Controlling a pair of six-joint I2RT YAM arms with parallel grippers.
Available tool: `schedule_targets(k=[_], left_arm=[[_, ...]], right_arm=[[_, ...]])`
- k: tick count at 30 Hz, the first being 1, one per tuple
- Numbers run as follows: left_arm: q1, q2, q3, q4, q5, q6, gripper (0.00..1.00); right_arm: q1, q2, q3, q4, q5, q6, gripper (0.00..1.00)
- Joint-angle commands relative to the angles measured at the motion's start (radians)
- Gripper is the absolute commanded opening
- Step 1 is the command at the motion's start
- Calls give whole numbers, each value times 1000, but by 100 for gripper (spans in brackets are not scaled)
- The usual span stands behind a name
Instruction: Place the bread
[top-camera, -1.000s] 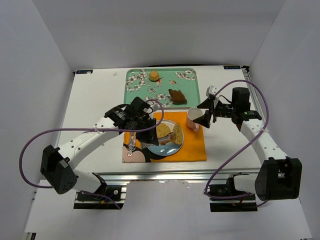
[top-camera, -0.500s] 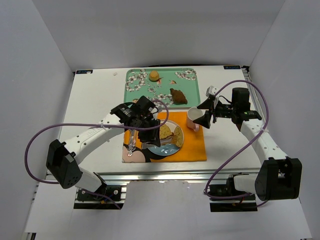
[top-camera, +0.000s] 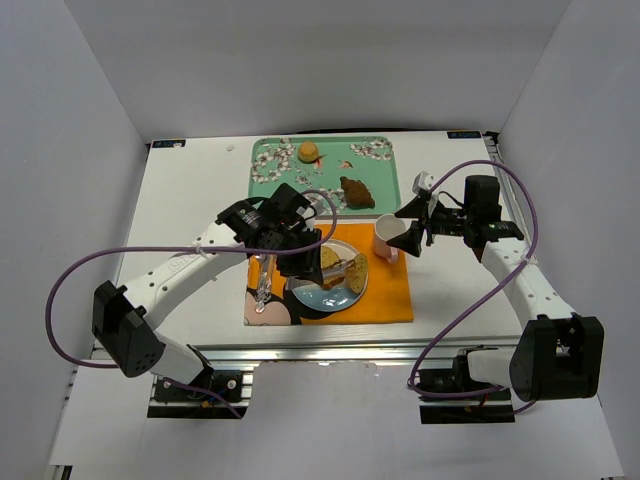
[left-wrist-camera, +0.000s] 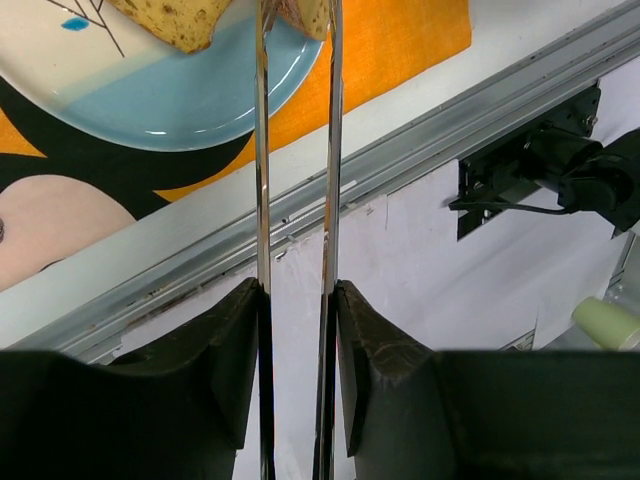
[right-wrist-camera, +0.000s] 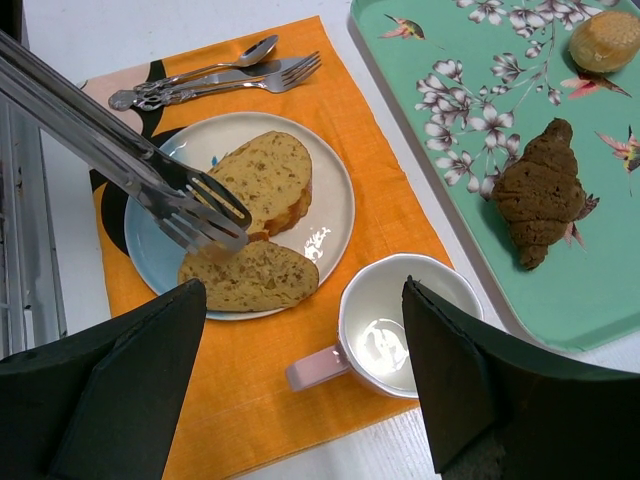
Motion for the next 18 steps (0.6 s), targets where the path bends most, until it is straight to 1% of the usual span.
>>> schedule_targets(k=[1,3,4,5,6,7,8,9,10,11,12,13,14,16,18], left_arm=[[-3,-47,33,-14,-11,-16,44],[-3,-57,40,-27,-19,-19,43],[-3,-58,49,-36,-46,-19,41],[-3,-61,59,-51,-63,-21,34],[-2,-64,91,-59,-87,-19,28],[13,-67,110,-68,-139,-19,22],[27,-70,127,-70,-158,-19,12],[44,-83,151,-64,-176,-17,8],[90,-92,159,-59,-202,-19,3],[117,-104,159,-19,-222,-21,0],[144,-118,136,8,-230,-21,0],[201,-144,118,66,-242,-16,0],[229,-158,89,115,-224,-19,0],[268,-170,8,226,-184,-28,0],[277,-152,-11,245,-160,-18,0]], right_arm=[[-4,-9,22,3,-14,-13,83],[-4,-10,20,3,-14,-14,83],[-4,-12,20,3,-14,-16,84],[-4,-14,20,2,-13,-22,83],[-4,-15,20,0,-14,-25,83],[-4,-18,20,-1,-14,-28,83],[-4,-18,20,-3,-16,-34,83],[-4,-18,20,-3,-20,-37,83],[-4,-18,20,-3,-22,-39,83],[-4,-17,22,-4,-24,-40,83],[-4,-17,23,-8,-25,-46,83],[-4,-17,25,-8,-25,-52,83],[-2,-18,25,-8,-24,-55,83],[-4,-17,34,-26,-25,-72,83],[-4,-15,54,-63,-21,-101,83]])
